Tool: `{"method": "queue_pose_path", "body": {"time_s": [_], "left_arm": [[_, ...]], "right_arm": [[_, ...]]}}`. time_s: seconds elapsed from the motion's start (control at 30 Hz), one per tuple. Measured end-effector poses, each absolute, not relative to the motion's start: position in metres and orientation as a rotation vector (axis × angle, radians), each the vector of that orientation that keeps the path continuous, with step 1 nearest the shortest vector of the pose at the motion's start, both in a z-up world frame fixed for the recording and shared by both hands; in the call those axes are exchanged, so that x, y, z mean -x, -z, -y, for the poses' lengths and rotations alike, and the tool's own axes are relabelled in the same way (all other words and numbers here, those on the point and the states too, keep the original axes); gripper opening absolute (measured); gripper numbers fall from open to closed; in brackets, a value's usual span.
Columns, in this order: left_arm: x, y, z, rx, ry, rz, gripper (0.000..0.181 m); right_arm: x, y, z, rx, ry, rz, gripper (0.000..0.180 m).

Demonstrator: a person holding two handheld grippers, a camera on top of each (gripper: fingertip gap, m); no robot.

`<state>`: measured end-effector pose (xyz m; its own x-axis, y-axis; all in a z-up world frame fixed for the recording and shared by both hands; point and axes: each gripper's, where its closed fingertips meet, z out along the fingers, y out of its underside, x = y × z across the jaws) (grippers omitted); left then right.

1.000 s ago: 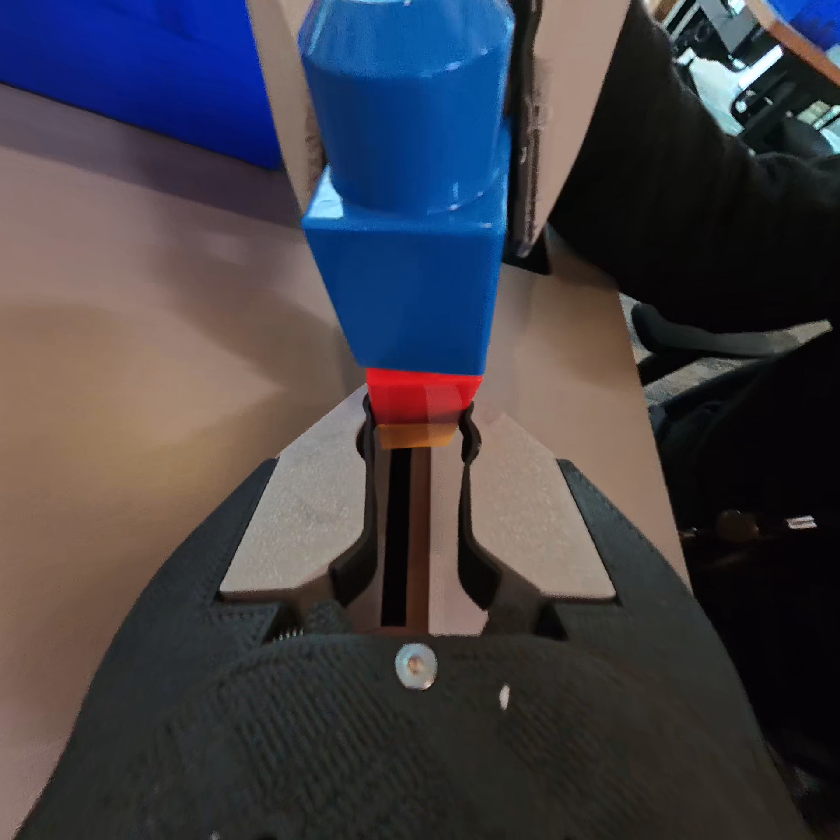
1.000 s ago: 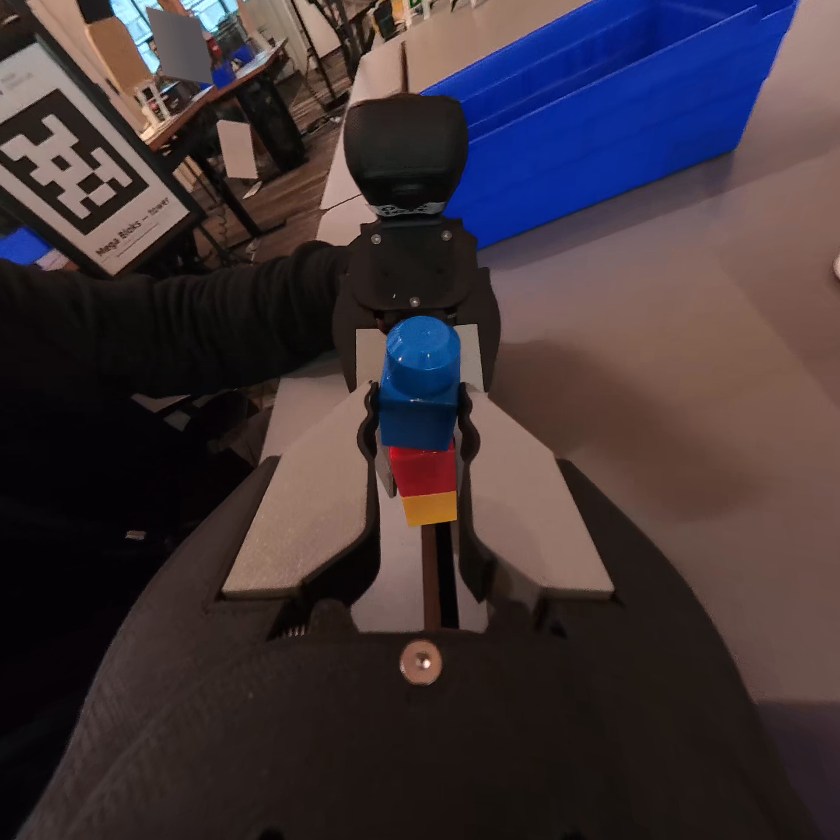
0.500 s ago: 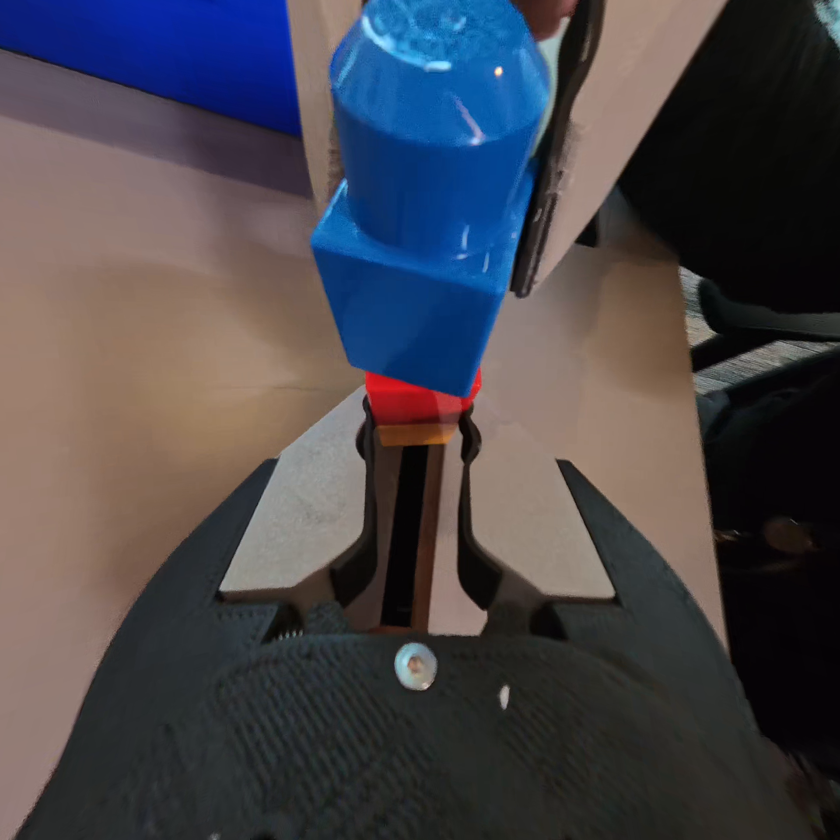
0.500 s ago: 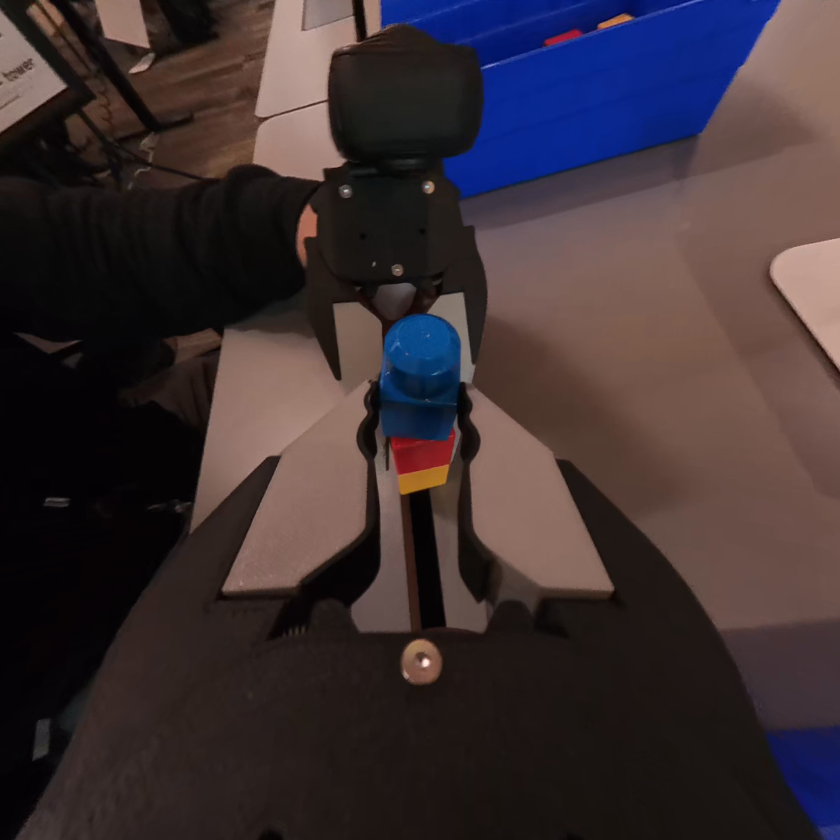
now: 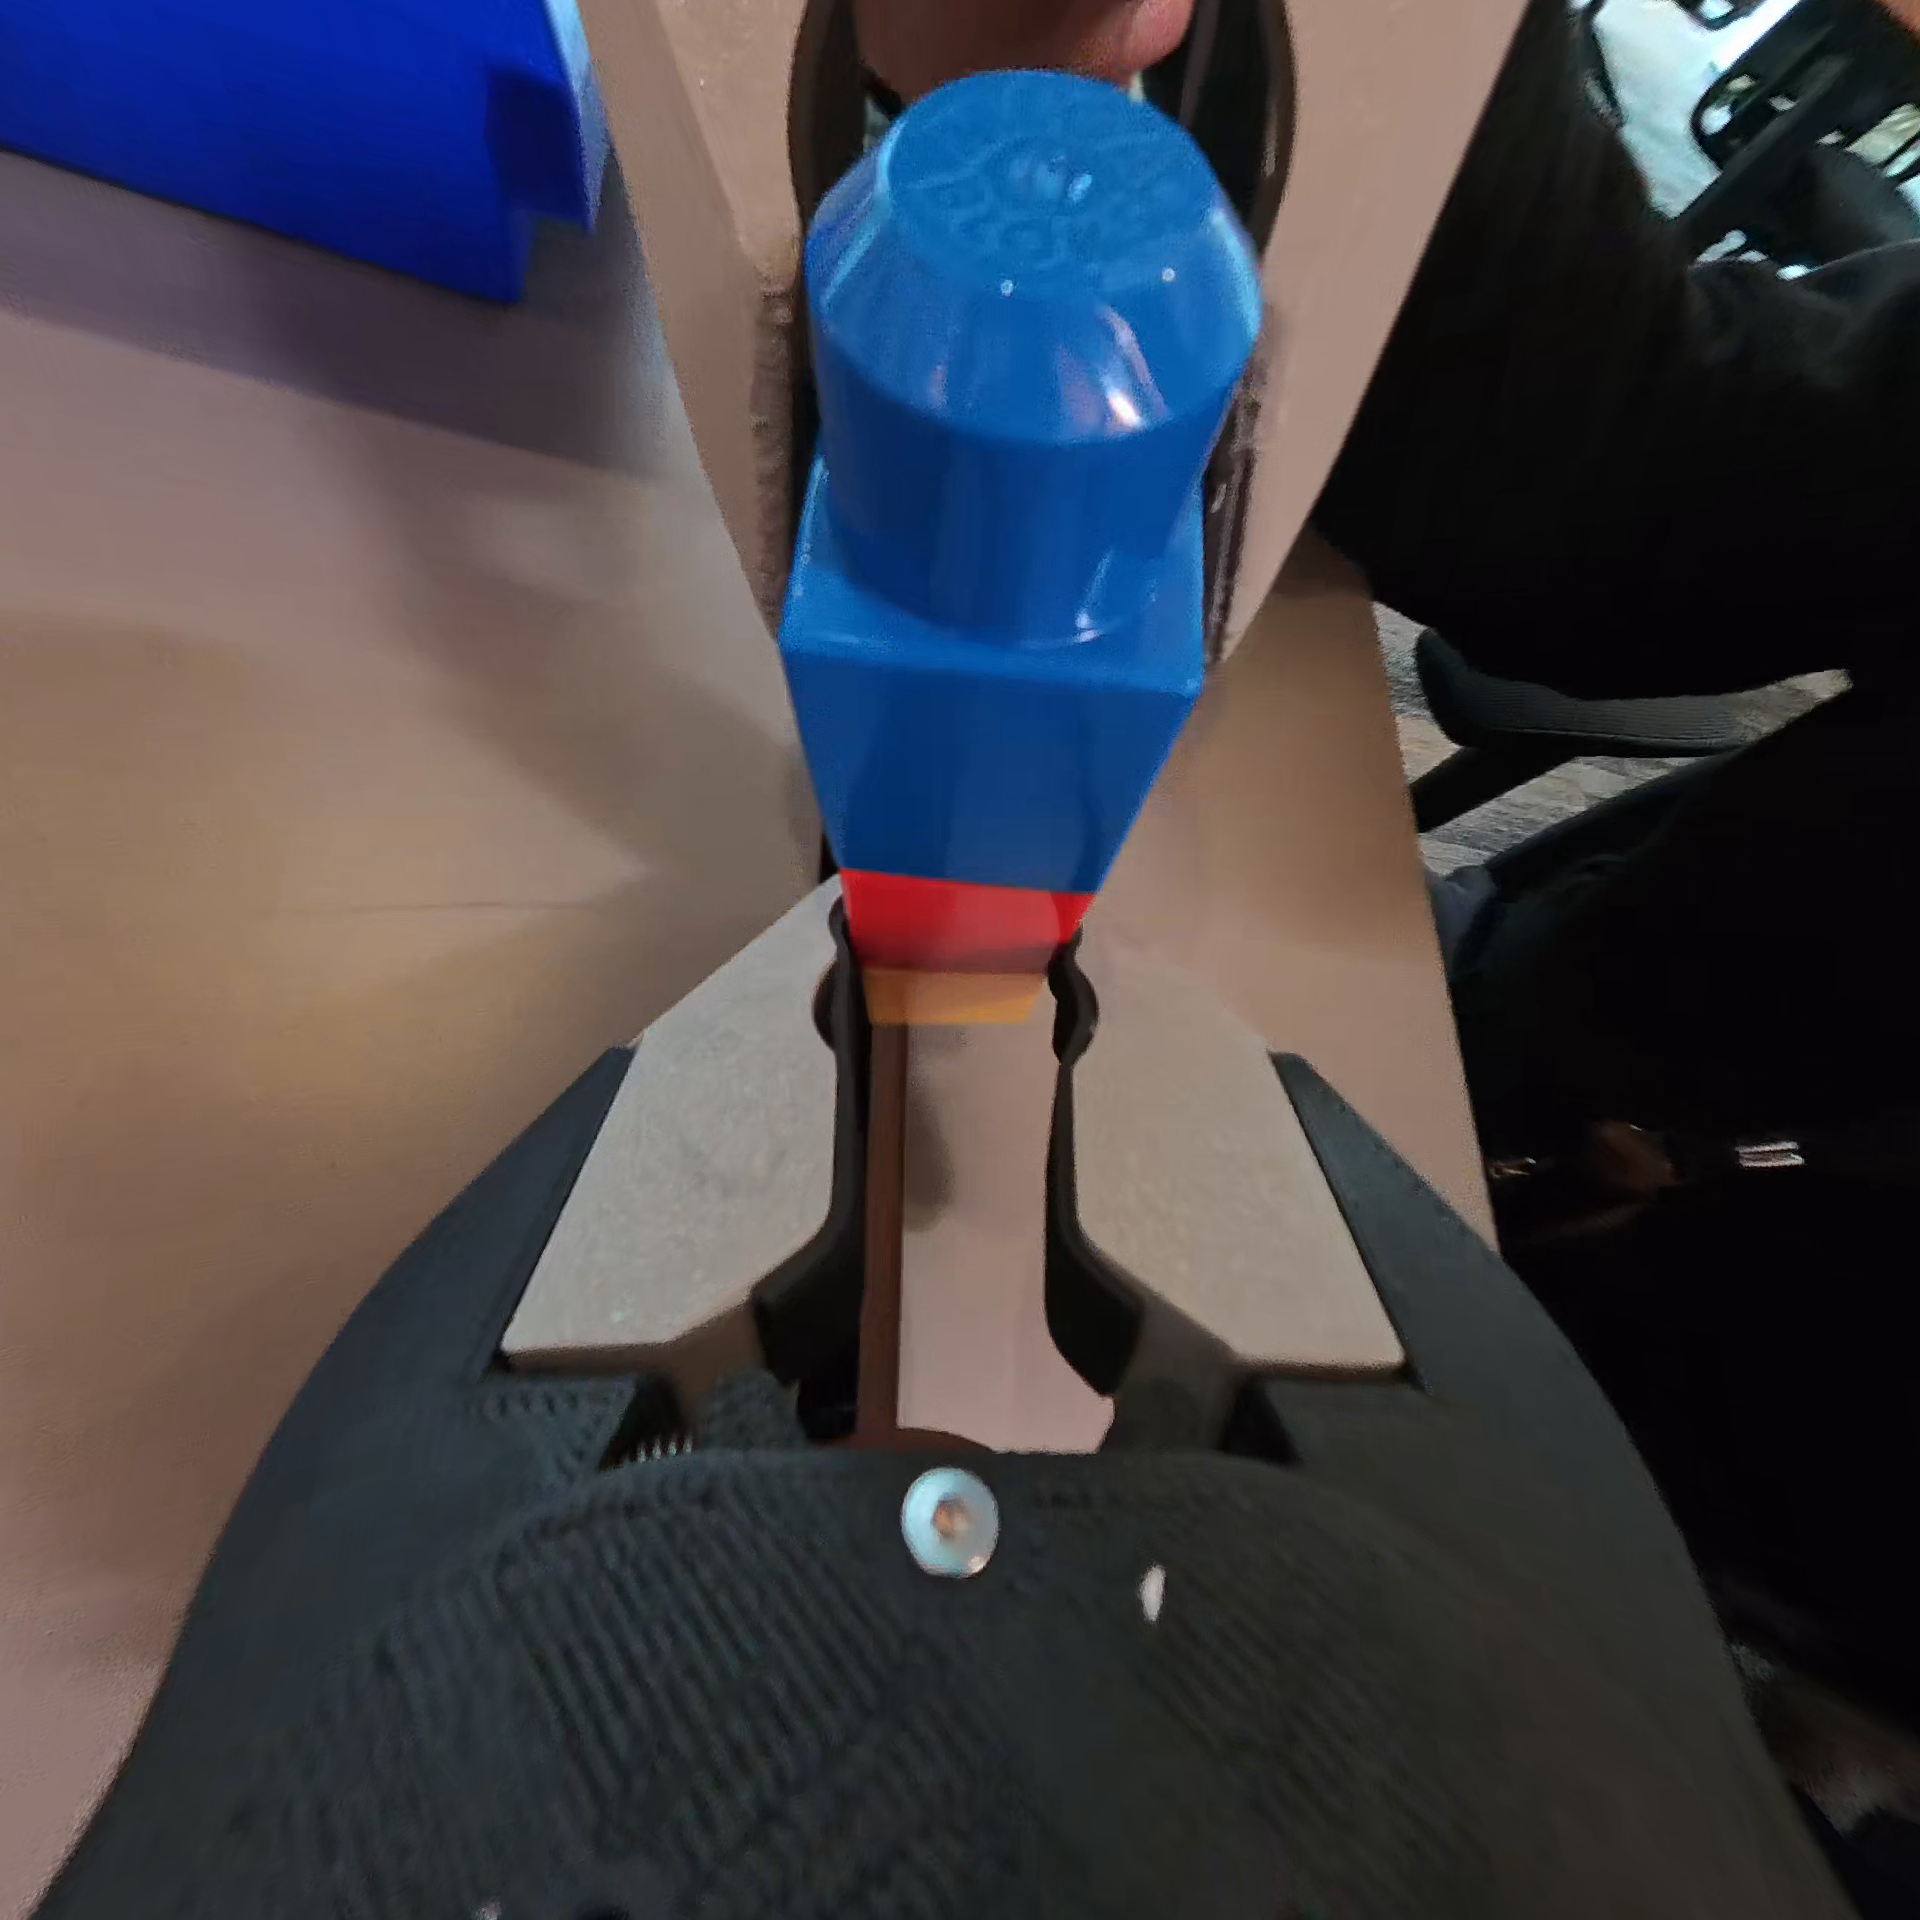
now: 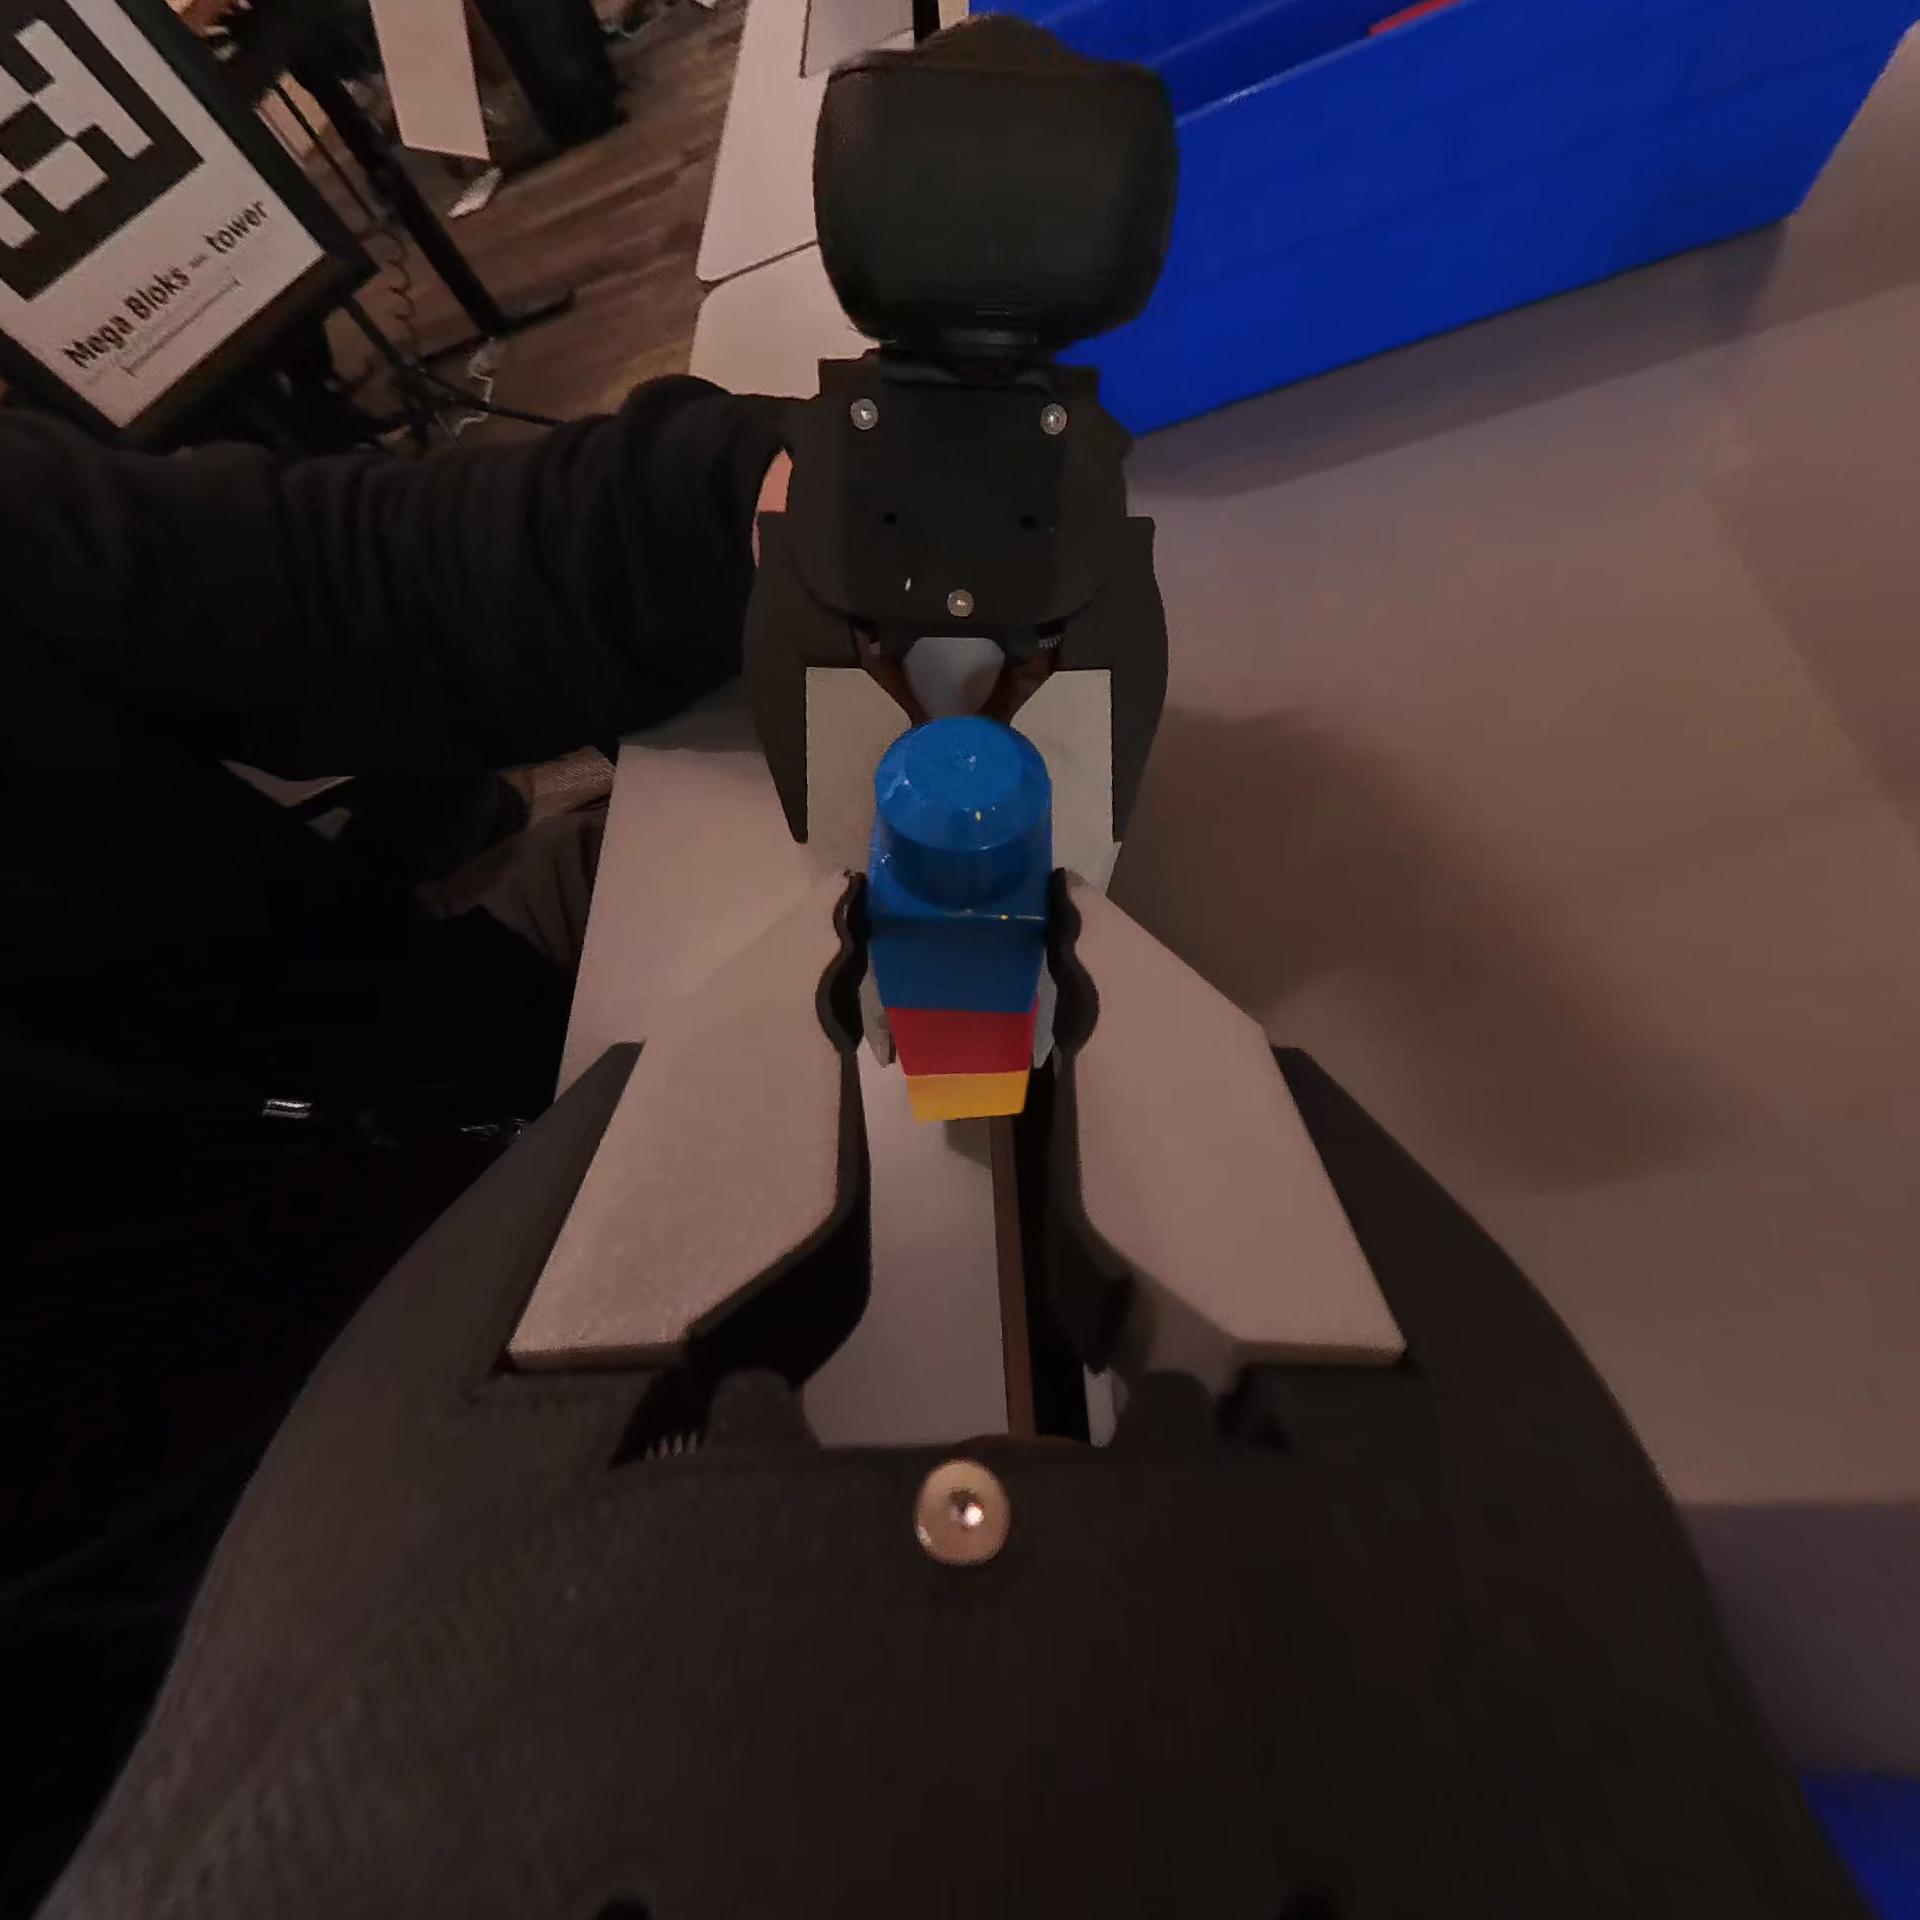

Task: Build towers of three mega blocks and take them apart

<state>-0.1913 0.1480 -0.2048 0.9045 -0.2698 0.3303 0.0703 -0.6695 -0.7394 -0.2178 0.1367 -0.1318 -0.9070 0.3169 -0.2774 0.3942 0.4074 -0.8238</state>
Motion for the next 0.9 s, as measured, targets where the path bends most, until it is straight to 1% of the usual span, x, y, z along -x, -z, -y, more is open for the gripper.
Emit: {"method": "queue_pose_path", "body": {"time_s": [0.13, 0.27, 0.4, 0.7, 0.9], "left_arm": [[0.189, 0.204, -0.148, 2.241, 0.554, -0.151, 0.033], [0.172, 0.188, -0.145, 2.156, 0.68, -0.207, 0.034], [0.164, 0.185, -0.141, 2.126, 0.753, -0.239, 0.034], [0.181, 0.19, -0.145, 2.156, 0.667, -0.156, 0.034], [0.183, 0.204, -0.146, 2.228, 0.628, -0.147, 0.033]], "right_arm": [[0.216, 0.132, -0.138, -0.64, 1.531, -2.577, 0.032], [0.205, 0.119, -0.135, -0.568, 1.597, -2.469, 0.032], [0.201, 0.117, -0.133, -0.536, 1.603, -2.417, 0.032], [0.21, 0.123, -0.141, -0.623, 1.576, -2.463, 0.032], [0.212, 0.134, -0.138, -0.651, 1.513, -2.5, 0.032]]}}
